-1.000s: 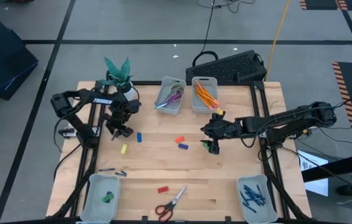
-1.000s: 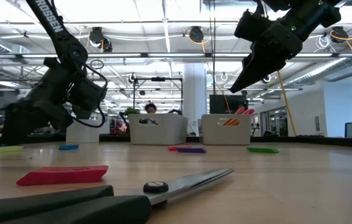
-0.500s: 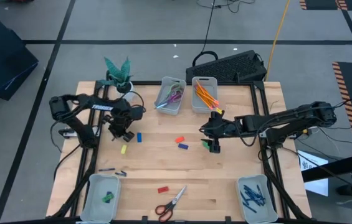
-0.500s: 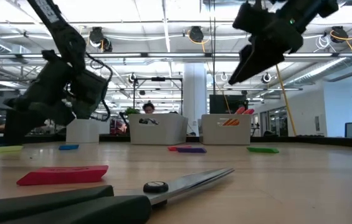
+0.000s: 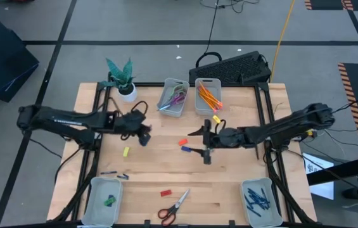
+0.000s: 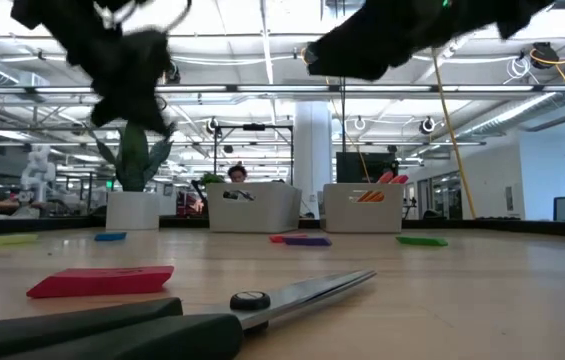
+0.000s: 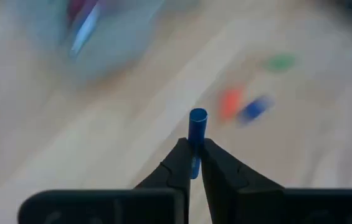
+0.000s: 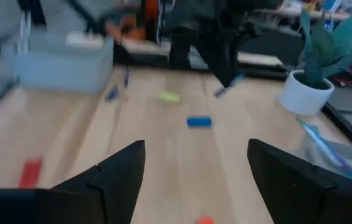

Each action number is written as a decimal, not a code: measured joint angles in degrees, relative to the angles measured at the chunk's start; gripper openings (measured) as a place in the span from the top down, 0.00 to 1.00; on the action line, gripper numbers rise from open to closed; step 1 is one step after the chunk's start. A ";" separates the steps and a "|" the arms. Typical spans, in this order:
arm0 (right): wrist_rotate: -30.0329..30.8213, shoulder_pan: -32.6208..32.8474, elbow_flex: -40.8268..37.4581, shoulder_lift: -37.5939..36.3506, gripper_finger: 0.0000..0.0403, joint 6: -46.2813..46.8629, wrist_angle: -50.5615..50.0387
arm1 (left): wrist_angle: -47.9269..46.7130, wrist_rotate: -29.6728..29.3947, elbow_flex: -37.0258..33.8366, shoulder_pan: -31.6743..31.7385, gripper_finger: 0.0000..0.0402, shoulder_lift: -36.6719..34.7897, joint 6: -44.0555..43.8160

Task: Sort crayons/erasers/pens/pencils in bins
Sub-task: Put the blue crayon into the bottom right bin

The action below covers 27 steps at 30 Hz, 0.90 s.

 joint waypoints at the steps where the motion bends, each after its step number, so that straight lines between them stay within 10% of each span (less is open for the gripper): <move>1: 0.00 0.00 -1.16 1.72 0.31 1.32 4.29 | 4.72 -1.34 0.01 -1.57 0.93 -0.13 2.75; 11: 7.35 -0.44 1.30 14.95 0.31 9.43 22.93 | 44.56 -2.54 0.18 -9.53 0.94 9.53 28.24; 18: -4.72 -1.38 1.46 12.89 0.39 3.47 24.14 | 53.91 0.31 0.13 -9.70 0.93 15.95 34.37; 27: -4.66 -2.36 1.46 12.89 0.65 3.57 20.52 | 57.43 4.04 0.07 -9.42 0.93 18.73 37.82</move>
